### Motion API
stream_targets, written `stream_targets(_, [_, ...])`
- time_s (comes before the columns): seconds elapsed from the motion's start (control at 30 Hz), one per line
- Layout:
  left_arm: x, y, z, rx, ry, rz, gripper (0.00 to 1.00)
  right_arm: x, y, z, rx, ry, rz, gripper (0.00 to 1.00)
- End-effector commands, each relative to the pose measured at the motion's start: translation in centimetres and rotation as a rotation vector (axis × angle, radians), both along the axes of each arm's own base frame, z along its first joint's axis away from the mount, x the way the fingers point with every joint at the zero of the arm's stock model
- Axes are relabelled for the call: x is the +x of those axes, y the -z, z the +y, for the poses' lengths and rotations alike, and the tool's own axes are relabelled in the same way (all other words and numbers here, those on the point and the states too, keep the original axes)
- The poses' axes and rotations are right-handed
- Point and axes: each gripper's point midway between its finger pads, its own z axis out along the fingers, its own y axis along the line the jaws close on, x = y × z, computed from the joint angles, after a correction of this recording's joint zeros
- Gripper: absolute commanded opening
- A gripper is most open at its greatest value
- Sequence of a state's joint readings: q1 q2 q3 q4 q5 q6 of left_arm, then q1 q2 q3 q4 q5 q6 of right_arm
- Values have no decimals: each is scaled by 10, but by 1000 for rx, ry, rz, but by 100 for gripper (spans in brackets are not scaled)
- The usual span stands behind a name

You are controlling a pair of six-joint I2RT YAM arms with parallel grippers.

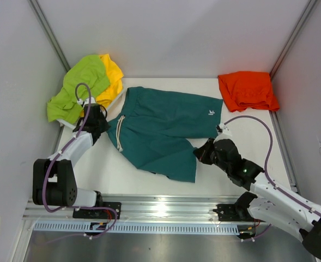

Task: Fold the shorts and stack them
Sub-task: Flatten the shorts out

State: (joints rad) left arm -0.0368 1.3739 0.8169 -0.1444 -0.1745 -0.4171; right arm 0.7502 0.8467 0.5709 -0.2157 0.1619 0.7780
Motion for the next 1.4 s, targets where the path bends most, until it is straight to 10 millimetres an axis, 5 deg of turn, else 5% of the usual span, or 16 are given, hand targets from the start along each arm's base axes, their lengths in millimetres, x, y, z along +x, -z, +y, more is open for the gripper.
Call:
stream_targets(0.0, [8, -24, 16, 49, -40, -59, 0, -2, 10, -24, -2, 96, 16, 0])
stream_targets(0.1, [11, -21, 22, 54, -51, -38, 0, -3, 25, -40, -20, 122, 63, 0])
stream_targets(0.27, [10, -11, 39, 60, -84, 2, 0, -6, 36, -35, 15, 83, 75, 0])
stream_targets(0.53, [11, -7, 40, 62, -83, 21, 0, -41, 23, 20, 69, -87, 28, 0])
stream_targets(0.7, [11, -4, 41, 65, -91, 34, 0, -64, 33, 53, 60, -170, 49, 0])
stream_targets(0.9, [8, -12, 40, 54, -99, 9, 69, -77, 40, 69, 25, -200, 49, 0])
stream_targets(0.97, [2, -14, 42, 57, -113, -6, 88, -76, 38, 69, 21, -200, 45, 6])
stream_targets(1.0, [1, -24, 41, 49, -118, -38, 99, -76, 39, 68, 14, -201, 44, 17])
stream_targets(1.37, [-9, -42, -14, -90, -5, -145, 99, -60, 48, 56, 40, -151, 63, 52])
